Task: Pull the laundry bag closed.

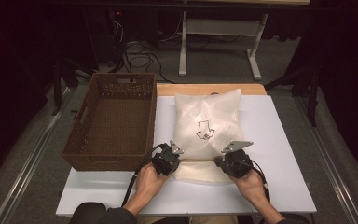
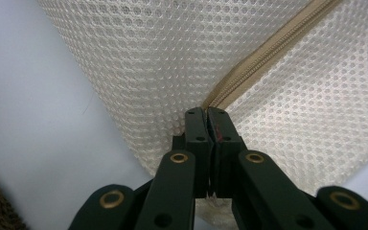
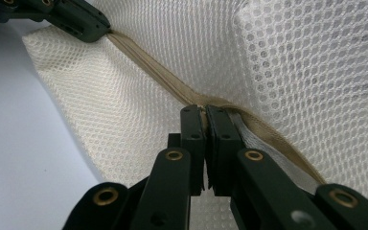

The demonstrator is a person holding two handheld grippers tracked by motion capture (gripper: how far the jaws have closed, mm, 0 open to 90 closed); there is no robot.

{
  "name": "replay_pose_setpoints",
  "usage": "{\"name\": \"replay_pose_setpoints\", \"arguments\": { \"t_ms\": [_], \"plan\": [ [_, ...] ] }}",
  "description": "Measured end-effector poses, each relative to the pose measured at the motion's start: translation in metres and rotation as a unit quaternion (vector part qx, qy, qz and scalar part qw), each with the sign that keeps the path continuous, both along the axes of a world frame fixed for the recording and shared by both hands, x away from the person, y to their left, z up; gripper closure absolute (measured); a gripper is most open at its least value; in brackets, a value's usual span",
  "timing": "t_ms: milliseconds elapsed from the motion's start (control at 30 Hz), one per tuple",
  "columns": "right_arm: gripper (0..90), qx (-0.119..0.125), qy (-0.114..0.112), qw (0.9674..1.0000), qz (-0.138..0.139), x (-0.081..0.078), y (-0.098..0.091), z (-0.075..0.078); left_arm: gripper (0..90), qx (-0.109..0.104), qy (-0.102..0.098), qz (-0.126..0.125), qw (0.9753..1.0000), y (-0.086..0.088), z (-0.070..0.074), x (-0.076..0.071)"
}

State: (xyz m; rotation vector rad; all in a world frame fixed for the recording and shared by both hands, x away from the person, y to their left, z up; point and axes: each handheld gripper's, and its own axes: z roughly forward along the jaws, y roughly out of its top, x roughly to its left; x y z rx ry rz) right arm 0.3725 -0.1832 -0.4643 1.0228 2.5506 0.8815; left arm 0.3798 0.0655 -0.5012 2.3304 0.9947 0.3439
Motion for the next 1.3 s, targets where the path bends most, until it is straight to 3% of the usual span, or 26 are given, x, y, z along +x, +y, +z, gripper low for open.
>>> {"name": "replay_pose_setpoints", "arguments": {
  "t_ms": [500, 1300],
  "plan": [
    [88.2, 0.006, -0.002, 1.0000, 0.003, -0.001, -0.002, -0.001, 88.0, -0.011, 0.013, 0.000, 0.9999, 0.003, 0.000, 0.003],
    [88.2, 0.012, -0.008, 0.9999, -0.008, -0.005, -0.015, 0.003, 88.0, -0.014, 0.012, -0.001, 0.9998, 0.003, -0.001, 0.002]
  ]
}}
